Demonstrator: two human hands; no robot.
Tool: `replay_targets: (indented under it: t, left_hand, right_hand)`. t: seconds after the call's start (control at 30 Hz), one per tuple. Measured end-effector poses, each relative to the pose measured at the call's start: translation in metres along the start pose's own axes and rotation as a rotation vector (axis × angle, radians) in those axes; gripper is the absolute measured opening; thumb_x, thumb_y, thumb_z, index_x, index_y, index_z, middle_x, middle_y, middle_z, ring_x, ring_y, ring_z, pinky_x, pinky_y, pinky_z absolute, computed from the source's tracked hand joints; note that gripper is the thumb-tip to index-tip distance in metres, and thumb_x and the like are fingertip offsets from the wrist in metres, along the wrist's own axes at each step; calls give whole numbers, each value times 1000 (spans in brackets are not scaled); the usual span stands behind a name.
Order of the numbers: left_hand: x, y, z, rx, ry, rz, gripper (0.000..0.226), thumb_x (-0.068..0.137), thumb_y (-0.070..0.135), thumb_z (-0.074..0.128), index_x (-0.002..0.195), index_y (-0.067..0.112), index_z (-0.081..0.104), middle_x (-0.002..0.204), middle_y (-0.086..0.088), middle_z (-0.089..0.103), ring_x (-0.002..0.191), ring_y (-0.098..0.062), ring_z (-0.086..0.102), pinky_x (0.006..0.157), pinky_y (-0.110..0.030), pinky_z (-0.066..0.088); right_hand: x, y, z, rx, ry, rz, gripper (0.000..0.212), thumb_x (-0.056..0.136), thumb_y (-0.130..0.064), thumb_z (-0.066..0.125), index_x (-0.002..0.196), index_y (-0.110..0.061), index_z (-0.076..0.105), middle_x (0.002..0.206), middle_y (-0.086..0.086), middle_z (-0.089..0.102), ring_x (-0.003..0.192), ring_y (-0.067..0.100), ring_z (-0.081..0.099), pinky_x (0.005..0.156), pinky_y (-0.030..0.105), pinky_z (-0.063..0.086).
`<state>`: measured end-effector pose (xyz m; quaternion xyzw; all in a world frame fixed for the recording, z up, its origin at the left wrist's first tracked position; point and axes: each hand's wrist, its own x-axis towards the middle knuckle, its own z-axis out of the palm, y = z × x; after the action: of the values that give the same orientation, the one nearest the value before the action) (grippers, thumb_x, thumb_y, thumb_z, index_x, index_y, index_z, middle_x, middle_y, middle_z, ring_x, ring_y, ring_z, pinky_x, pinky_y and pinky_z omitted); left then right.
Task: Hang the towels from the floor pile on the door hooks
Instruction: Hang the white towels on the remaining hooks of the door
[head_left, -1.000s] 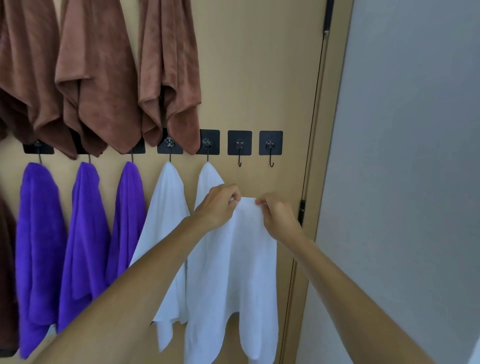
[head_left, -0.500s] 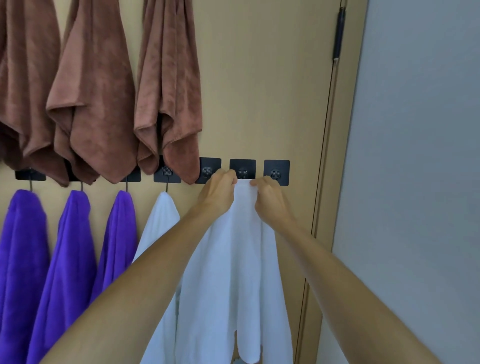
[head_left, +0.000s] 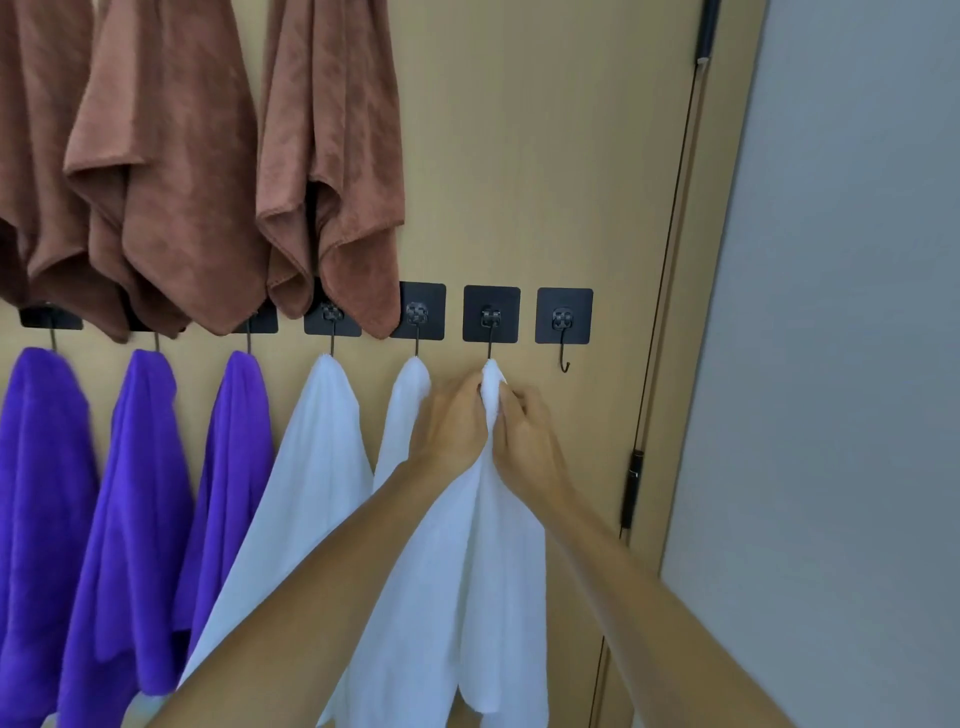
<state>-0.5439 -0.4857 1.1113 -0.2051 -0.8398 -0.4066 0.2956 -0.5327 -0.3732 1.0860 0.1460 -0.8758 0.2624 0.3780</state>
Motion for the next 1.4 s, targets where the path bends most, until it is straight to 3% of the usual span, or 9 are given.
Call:
replay_targets:
  t: [0.23, 0.33, 0.4, 0.77, 0.9, 1.0, 1.17, 1.27, 1.4]
  left_hand:
    - [-41, -18, 27, -157, 95, -45, 24, 101, 12, 29, 88, 14, 50, 74, 11, 45, 67, -5, 44, 62, -11, 34]
    - [-63, -27, 40, -219, 17, -71, 42, 105, 21, 26, 145, 24, 35, 135, 13, 46, 120, -1, 46, 100, -16, 35]
    - [-79, -39, 49, -239, -32, -59, 47, 105, 32, 27, 151, 31, 18, 155, 14, 24, 140, -2, 27, 115, -25, 25]
    - [-185, -73, 79, -180, -313, -297, 77, 88, 73, 18, 152, 37, -2, 155, 25, 5, 142, 5, 12, 119, -30, 19]
    - [-223, -93, 97, 449, -534, -148, 65, 99, 19, 40, 152, 5, 5, 160, -11, 5, 148, -24, 7, 121, -35, 6]
    - [-221, -85, 82, 580, -766, -224, 50, 97, 14, 43, 145, 4, 32, 150, -15, 33, 139, -29, 34, 114, -34, 27]
    - [-171, -62, 49, 544, -1, 68, 25, 72, 3, 64, 97, 4, 59, 92, -15, 64, 77, -31, 67, 55, -32, 55]
    - [-141, -49, 46, 574, 79, 274, 45, 91, 21, 39, 133, 6, 41, 136, -18, 52, 124, -36, 53, 96, -44, 49]
    - [-132, -58, 59, 697, 13, 230, 54, 102, 32, 11, 147, 6, 24, 154, -14, 31, 141, -33, 30, 114, -51, 26]
  right_hand:
    - [-47, 10, 21, 311, -98, 87, 59, 96, -37, 23, 150, -16, 15, 154, -4, 22, 139, 7, 25, 114, 24, 21]
    - [-63, 12, 27, 376, -87, 130, 53, 100, -33, 24, 149, -19, 9, 154, -10, 15, 141, 3, 18, 118, 25, 15]
    - [-72, 15, 28, 380, -118, 164, 52, 103, -30, 25, 150, -20, 4, 153, -15, 8, 141, -3, 11, 118, 21, 10]
    - [-154, 46, 76, 358, -209, 323, 50, 101, -26, 29, 143, -35, 5, 158, 1, 13, 145, 14, 18, 120, 37, 13]
    - [-192, 51, 80, 20, -396, 339, 54, 101, -24, 23, 150, -13, 3, 157, 7, 12, 144, 24, 19, 116, 36, 19]
    - [-211, 57, 81, -2, -328, 347, 57, 97, -32, 11, 147, -6, 17, 146, 18, 40, 124, 29, 52, 97, 38, 49]
    - [-182, 47, 51, 62, -137, 193, 63, 92, -44, 13, 149, -21, 1, 157, -3, 0, 145, 11, 6, 118, 31, 9]
    - [-141, 34, 39, 43, -59, 116, 63, 94, -49, 12, 150, -24, 0, 159, -3, -4, 146, 9, -3, 117, 30, 1]
    - [-119, 36, 44, -105, -167, 15, 60, 91, -40, 6, 145, -18, -9, 159, 5, -1, 147, 16, 4, 119, 36, 9]
